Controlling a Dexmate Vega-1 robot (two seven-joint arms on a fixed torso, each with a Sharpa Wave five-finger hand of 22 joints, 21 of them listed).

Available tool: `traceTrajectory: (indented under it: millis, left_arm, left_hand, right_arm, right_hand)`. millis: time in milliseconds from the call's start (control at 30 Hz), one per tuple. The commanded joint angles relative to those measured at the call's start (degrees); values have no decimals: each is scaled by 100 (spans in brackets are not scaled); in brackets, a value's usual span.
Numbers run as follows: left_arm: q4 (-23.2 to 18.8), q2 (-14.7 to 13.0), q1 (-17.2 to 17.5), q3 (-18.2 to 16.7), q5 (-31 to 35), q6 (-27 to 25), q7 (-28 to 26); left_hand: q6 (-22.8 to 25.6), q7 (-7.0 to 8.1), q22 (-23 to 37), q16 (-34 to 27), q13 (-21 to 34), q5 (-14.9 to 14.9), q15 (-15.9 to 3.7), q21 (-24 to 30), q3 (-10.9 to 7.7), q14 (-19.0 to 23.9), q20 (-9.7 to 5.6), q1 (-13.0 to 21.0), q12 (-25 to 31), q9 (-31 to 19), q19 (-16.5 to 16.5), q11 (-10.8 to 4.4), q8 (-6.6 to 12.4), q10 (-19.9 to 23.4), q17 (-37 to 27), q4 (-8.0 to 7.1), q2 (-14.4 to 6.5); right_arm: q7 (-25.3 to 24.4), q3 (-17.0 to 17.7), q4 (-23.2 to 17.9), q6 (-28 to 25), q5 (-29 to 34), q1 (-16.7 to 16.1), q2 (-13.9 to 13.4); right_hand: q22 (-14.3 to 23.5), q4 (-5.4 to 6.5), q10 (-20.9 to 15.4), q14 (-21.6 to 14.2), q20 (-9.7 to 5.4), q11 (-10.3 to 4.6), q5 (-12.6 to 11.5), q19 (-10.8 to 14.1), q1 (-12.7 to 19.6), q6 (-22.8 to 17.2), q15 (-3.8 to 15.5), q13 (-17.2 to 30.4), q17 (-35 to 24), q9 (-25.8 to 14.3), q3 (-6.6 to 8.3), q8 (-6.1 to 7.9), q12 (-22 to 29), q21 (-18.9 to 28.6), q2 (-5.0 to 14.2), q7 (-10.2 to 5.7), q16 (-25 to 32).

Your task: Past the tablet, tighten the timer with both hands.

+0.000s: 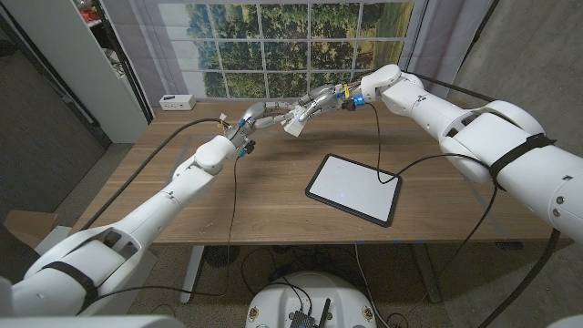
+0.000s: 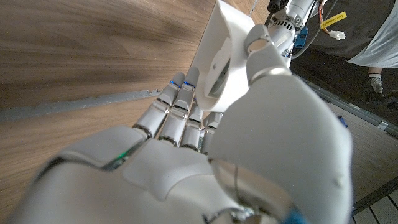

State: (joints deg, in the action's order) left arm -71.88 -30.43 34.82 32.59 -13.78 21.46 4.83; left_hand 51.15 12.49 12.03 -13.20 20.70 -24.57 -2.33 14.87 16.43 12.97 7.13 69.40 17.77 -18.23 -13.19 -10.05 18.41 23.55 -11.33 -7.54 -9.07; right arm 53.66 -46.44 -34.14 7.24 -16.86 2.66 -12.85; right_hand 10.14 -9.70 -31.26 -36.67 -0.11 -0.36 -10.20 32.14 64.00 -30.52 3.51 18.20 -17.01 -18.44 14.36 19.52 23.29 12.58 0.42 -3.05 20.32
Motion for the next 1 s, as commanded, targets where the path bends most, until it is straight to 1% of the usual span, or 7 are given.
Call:
traceTrajectory:
  millis: [33,267,433,500,567,800,1000]
  left_arm:
    - [-101,34,86,-19,257,-37,-446]
    - [-239,-121,77,-21,352,-181,-422]
    - [-395,-298,54,-27,448,-362,-370]
    - [-431,-349,31,-22,508,-414,-368]
    - [-455,-396,-10,1,589,-461,-351]
    - [-398,-387,-152,107,758,-443,-273]
    - [-266,-270,-209,163,845,-240,-330]
  left_hand:
    - [517,20,22,-46,38,-31,-227,72,-64,121,-12,139,61,-105,-75,-59,135,173,-38,67,-82]
    - [656,15,28,-52,52,-33,-250,85,-83,150,-8,178,57,-161,-88,-35,197,188,-44,69,-95]
    - [545,-6,32,-42,63,-34,-263,91,-100,140,-2,222,18,-199,-85,27,154,108,-51,78,-100]
    - [437,-24,35,-28,71,-35,-260,96,-116,129,-3,259,-22,-201,-83,119,91,9,-54,84,-103]
    - [407,-23,36,-18,75,-34,-263,97,-119,114,-1,263,-34,-197,-79,127,67,-22,-55,80,-104]
    - [516,32,41,-6,91,-50,-264,104,-199,95,12,384,2,-173,-72,46,59,78,-67,109,-164]
    - [539,47,48,-36,116,-65,-285,121,-340,135,8,556,70,-133,-77,-146,3,279,-96,144,-209]
  right_arm:
    - [19,58,36,-8,-49,24,-25]
    - [46,90,158,26,-70,59,-33]
    - [88,99,286,70,-71,108,-14]
    - [102,105,327,97,-74,122,-6]
    - [116,115,360,105,-83,132,3]
    - [144,139,465,145,-98,159,33]
    - [176,164,632,183,-120,208,92]
  right_hand:
    - [13,166,-228,63,8,-284,-46,-30,-19,-266,474,1483,-11,-134,61,-18,133,-25,724,-396,-20]
    - [13,209,-240,78,10,-293,-55,-42,-90,-265,486,1452,-32,-120,24,-38,98,-32,739,-373,3]
    - [14,231,-283,62,10,-307,-64,-50,-133,-267,511,1430,-51,-110,-2,-51,85,-36,747,-360,36]
    - [14,234,-309,47,14,-312,-68,-52,-142,-279,524,1421,-58,-107,-9,-52,84,-37,751,-353,52]
    - [14,234,-313,53,15,-315,-70,-53,-147,-277,520,1416,-60,-104,-14,-56,78,-37,750,-342,53]
    - [14,267,-309,88,18,-340,-81,-60,-211,-282,547,1392,-63,-94,-38,-71,44,-41,762,-386,50]
    - [14,301,-283,98,29,-362,-90,-58,-285,-291,582,1366,-39,-81,-54,-85,-1,-41,767,-415,27]
